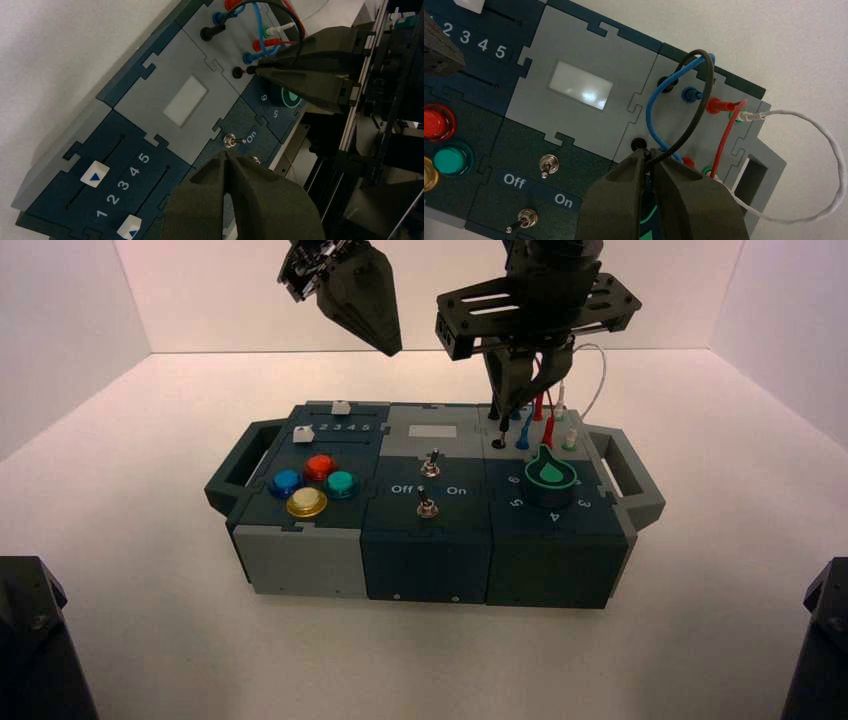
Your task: Insert the black wire.
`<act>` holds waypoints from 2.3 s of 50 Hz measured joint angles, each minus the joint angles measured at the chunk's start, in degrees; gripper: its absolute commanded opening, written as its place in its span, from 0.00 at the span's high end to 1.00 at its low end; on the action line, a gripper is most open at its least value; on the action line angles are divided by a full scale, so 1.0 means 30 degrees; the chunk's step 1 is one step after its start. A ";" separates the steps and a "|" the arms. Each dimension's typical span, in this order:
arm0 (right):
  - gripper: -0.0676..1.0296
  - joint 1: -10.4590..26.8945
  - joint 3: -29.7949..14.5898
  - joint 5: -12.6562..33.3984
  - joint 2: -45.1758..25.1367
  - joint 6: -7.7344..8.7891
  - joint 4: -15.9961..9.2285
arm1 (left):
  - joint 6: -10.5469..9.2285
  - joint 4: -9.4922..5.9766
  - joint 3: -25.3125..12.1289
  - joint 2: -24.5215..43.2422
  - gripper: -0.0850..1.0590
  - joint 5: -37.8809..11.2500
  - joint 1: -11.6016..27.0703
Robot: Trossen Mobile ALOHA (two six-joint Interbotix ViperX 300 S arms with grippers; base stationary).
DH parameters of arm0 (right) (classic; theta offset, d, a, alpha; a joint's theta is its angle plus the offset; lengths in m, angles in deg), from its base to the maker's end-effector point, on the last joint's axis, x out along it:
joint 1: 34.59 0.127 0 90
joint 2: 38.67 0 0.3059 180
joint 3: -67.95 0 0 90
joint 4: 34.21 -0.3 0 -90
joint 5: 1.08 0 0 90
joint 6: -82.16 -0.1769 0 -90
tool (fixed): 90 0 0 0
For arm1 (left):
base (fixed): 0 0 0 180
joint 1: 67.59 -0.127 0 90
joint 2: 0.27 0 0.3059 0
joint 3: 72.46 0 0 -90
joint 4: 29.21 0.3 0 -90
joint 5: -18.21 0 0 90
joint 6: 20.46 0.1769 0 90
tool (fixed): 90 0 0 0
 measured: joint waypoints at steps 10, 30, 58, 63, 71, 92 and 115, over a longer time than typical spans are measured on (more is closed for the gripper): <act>0.96 0.0000 -0.0029 0.0000 0.0000 0.0000 0.0029 | 0.0029 0.0000 0.0000 0.0000 0.95 0.0000 0.0000; 0.96 0.0000 -0.0117 -0.0029 -0.0059 0.0000 0.0000 | 0.0029 0.0000 0.0000 0.0000 0.95 0.0000 0.0000; 0.96 0.0000 -0.0205 -0.0117 -0.0205 0.0000 0.0059 | 0.0117 0.0000 0.0000 0.0000 0.95 -0.0234 0.0000; 0.96 0.0000 -0.0205 -0.0205 -0.0322 0.0000 0.0059 | 0.0117 0.0000 0.0000 0.0000 0.95 -0.0234 0.0000; 0.96 0.0000 -0.0234 -0.0352 -0.0527 0.0000 0.0088 | 0.0146 0.0000 0.0000 0.0000 0.95 -0.0264 0.0000; 0.96 -0.0029 -0.0205 -0.0381 -0.0557 0.0000 0.0088 | 0.0146 0.0000 0.0000 0.0000 0.95 -0.0293 0.0000; 0.96 0.0000 -0.0088 -0.0381 -0.0557 0.0000 0.0059 | 0.0146 0.0000 0.0000 0.0000 0.95 -0.0293 0.0000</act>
